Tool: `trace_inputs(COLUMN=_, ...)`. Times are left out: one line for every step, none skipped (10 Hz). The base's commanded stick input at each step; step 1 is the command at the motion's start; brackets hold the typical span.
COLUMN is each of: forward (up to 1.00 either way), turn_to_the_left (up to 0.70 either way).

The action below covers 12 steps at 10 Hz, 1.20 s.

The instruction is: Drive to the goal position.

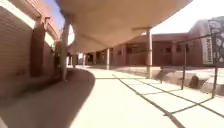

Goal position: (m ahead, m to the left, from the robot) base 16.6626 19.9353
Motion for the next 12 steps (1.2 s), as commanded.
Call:
trace_inputs(forward=0.85, turn_to_the_left=0.00)
trace_inputs(forward=0.85, turn_to_the_left=0.00)
trace_inputs(forward=0.85, turn_to_the_left=0.00)
trace_inputs(forward=0.85, turn_to_the_left=0.00)
trace_inputs(forward=0.85, turn_to_the_left=0.00)
trace_inputs(forward=0.85, turn_to_the_left=0.00)
trace_inputs(forward=0.85, turn_to_the_left=0.00)
trace_inputs(forward=0.85, turn_to_the_left=0.07)
trace_inputs(forward=0.85, turn_to_the_left=0.19)
trace_inputs(forward=0.85, turn_to_the_left=0.34)
trace_inputs(forward=0.85, turn_to_the_left=0.21)
trace_inputs(forward=0.85, turn_to_the_left=0.08)
